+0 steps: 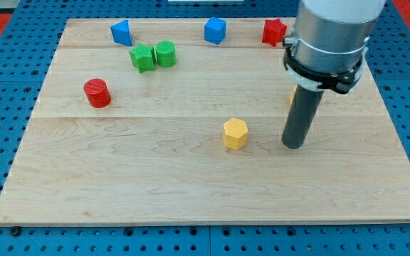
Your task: Place the green circle to the bottom center of the board
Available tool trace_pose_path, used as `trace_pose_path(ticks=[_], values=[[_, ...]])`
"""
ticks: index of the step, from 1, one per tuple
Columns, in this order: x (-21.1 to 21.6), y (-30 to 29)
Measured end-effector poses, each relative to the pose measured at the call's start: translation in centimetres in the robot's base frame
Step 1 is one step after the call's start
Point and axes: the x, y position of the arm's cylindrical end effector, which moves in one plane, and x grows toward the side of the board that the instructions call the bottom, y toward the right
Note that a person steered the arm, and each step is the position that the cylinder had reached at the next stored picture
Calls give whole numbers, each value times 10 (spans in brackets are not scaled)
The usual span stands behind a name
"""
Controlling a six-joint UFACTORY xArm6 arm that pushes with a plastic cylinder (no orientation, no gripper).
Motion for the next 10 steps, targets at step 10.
trace_pose_path(ticks=[10], values=[[54,-264]])
